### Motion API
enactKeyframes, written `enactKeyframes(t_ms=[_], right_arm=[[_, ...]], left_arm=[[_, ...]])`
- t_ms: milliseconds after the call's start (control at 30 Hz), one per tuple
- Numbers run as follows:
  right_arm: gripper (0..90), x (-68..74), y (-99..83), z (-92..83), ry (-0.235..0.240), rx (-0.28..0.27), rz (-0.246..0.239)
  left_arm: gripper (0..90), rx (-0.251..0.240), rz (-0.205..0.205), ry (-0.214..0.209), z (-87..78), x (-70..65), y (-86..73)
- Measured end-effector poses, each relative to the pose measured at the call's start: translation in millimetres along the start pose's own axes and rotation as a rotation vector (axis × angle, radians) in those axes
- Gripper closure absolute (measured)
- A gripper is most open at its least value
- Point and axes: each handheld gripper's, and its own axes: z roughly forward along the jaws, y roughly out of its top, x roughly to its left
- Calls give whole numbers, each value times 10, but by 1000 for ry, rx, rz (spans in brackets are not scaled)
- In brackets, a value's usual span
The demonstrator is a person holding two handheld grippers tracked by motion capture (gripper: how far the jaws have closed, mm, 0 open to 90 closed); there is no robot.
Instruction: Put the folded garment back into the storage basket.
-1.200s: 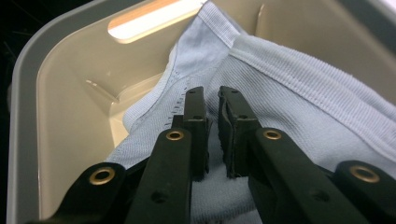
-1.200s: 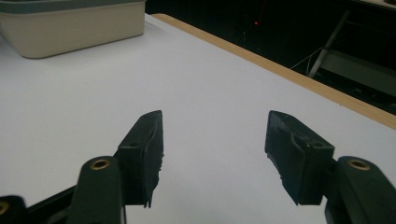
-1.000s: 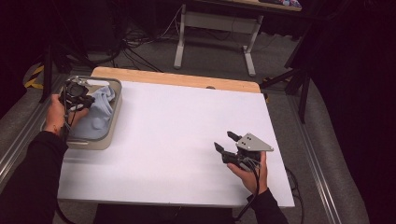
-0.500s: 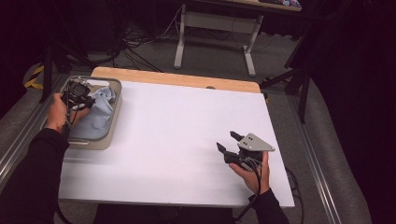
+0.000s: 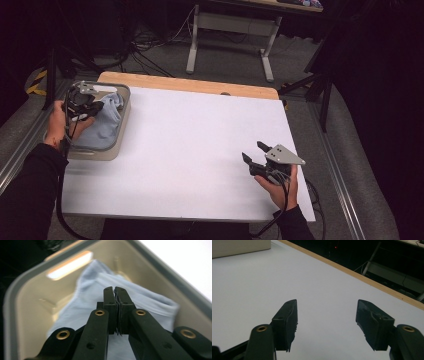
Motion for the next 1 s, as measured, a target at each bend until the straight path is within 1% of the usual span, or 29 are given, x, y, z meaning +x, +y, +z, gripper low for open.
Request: enactKeyframes(t_ms=[33, 100, 133, 167, 200, 233, 267, 300, 333, 367, 400, 433, 467, 500, 533, 567, 633, 667, 700, 733, 767, 800, 833, 967, 1000], right_arm=[[342, -9, -8, -6, 0, 0, 0], [338, -18, -25, -17, -4, 5, -1], [337, -18, -32, -20, -8, 9, -3], [337, -18, -32, -20, -8, 9, -3], [336, -20, -39, -20, -15, 14, -14], [336, -20, -52, -20, -21, 21, -28], [335, -23, -59, -19, -18, 20, -26], [335, -25, -65, -17, -16, 21, -24], [334, -25, -71, -11, -13, 21, -24], [334, -21, -76, -6, -9, 26, -27], [335, -17, -80, -1, -9, 29, -34], [335, -11, -81, 2, -4, 28, -34], [334, -9, -80, 3, 0, 27, -35], [334, -8, -80, 3, 1, 26, -35], [334, -11, -79, 4, 0, 25, -33], [334, -17, -79, 5, -1, 25, -31], [334, -20, -77, 6, -2, 25, -27], [334, -18, -75, 2, -3, 24, -28], [334, -18, -75, 2, -3, 24, -28], [334, -15, -70, -3, -3, 24, -31], [334, -13, -66, -7, -7, 22, -31], [333, -17, -62, -9, -7, 20, -29], [333, -18, -62, -7, -6, 20, -28], [331, -25, -71, -1, -3, 24, -25], [328, -33, -77, 0, -5, 25, -22]], left_arm=[[875, 25, 21, -9, 29, -23, 8], [873, 84, 67, 12, 115, -82, 6], [871, 99, 68, 13, 164, -86, 2], [870, 99, 68, 13, 164, -86, 2], [870, 110, 50, -2, 216, -68, 0], [870, 111, 44, -3, 236, -60, 0], [870, 120, 35, -7, 265, -33, 5], [870, 119, 30, -12, 279, -16, 6], [870, 112, 24, -5, 284, -3, 4], [870, 95, 11, -4, 276, 10, 1], [870, 68, 3, -10, 245, 23, 2], [868, 24, -6, -5, 186, 43, 9], [862, 1, -21, -5, 150, 46, 13], [861, -28, -29, 8, 86, 65, 25], [861, -28, -29, 8, 86, 65, 25], [861, -58, -45, 20, 29, 90, 35], [860, -42, -45, 34, 25, 122, 39], [860, -38, -62, 39, 44, 135, 30], [860, -38, -62, 39, 44, 135, 30], [860, -22, -73, 26, 78, 161, 20], [860, 1, -78, 22, 112, 167, 11], [861, 14, -81, 24, 139, 169, 4], [861, 34, -92, -3, 198, 190, -11], [864, 51, -100, -14, 260, 200, -21], [868, 64, -101, -21, 302, 203, -22]])
